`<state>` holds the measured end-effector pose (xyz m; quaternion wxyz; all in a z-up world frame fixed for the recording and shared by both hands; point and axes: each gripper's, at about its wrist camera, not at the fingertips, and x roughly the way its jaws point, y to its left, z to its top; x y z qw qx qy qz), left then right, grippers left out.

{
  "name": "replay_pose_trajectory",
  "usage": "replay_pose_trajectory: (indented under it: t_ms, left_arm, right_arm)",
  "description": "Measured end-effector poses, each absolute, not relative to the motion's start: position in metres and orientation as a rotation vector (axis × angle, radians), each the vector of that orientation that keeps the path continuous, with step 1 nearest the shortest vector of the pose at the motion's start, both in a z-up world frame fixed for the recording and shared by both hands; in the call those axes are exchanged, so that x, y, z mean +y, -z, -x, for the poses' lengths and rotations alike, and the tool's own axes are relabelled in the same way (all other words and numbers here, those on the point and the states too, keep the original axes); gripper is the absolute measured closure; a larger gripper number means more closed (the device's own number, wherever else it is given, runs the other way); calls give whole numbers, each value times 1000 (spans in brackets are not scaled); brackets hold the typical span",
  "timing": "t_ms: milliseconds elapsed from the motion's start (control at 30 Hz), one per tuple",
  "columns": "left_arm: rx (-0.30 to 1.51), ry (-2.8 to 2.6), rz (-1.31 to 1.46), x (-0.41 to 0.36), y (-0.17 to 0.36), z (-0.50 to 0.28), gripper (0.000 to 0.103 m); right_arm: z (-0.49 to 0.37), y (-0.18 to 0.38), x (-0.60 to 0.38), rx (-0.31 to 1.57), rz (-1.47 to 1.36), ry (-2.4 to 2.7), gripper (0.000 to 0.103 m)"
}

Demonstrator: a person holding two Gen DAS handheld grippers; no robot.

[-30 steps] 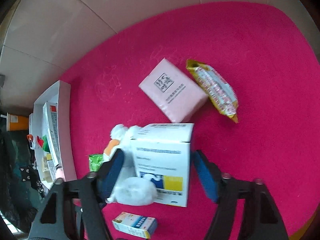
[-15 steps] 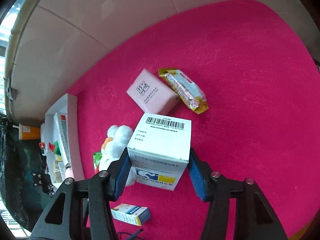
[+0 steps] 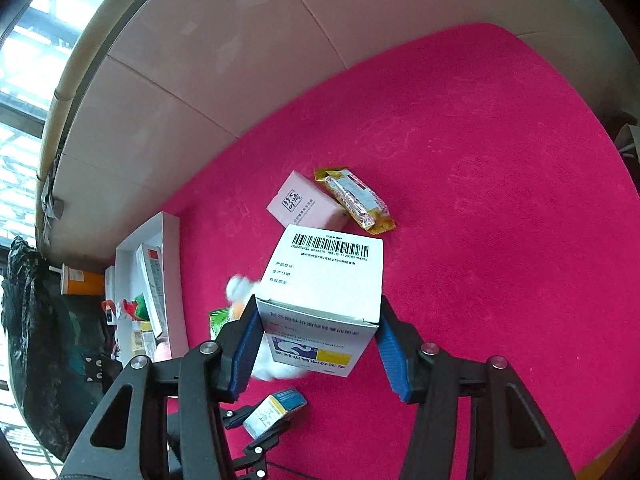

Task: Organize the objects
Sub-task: 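Grasp a white-blue medicine box with right gripper while left gripper grasps a small white-yellow box, then carry both boxes over the white tray with both grippers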

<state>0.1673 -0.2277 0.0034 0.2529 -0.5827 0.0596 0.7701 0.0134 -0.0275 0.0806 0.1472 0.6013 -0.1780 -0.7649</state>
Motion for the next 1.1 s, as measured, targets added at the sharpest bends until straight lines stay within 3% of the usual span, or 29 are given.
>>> replay_pose_trajectory:
  t_ms: [667, 1100]
  left_arm:
    - [-36, -2492, 1593, -244, -65, -181, 76]
    - [-146, -2649, 1606, -299, -85, -208, 76]
  right_arm:
    - [-38, -128, -62, -385, -1560, 2204, 45]
    - [-48, -133, -119, -303, -1527, 2113, 45]
